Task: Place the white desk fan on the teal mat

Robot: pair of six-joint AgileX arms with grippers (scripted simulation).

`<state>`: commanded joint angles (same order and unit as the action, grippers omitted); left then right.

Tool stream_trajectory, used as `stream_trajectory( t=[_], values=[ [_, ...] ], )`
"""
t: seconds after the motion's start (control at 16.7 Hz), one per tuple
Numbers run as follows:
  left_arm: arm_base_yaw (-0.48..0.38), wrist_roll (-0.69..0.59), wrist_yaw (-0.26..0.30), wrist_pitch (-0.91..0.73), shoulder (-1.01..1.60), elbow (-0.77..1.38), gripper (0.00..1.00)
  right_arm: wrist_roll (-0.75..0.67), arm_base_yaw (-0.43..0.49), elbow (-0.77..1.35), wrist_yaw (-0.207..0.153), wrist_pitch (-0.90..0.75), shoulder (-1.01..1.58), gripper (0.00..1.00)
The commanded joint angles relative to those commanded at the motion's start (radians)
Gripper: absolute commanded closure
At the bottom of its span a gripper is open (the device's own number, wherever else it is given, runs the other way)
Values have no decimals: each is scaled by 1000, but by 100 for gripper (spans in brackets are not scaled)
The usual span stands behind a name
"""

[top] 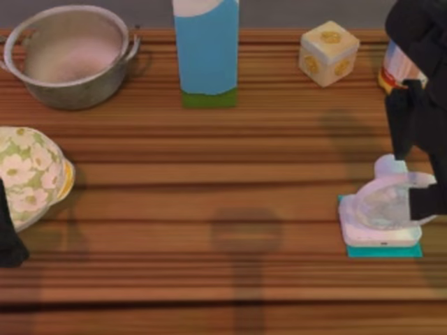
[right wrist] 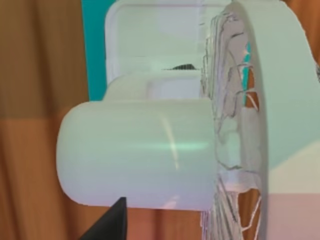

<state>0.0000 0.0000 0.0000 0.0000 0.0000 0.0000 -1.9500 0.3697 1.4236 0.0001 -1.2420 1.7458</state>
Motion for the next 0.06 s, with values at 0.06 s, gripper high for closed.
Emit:
stream_trajectory(
  t=[0.06],
  values=[
    [0,0,0,0,0,0,0,0,0,0,0,0,0,0]
  ],
)
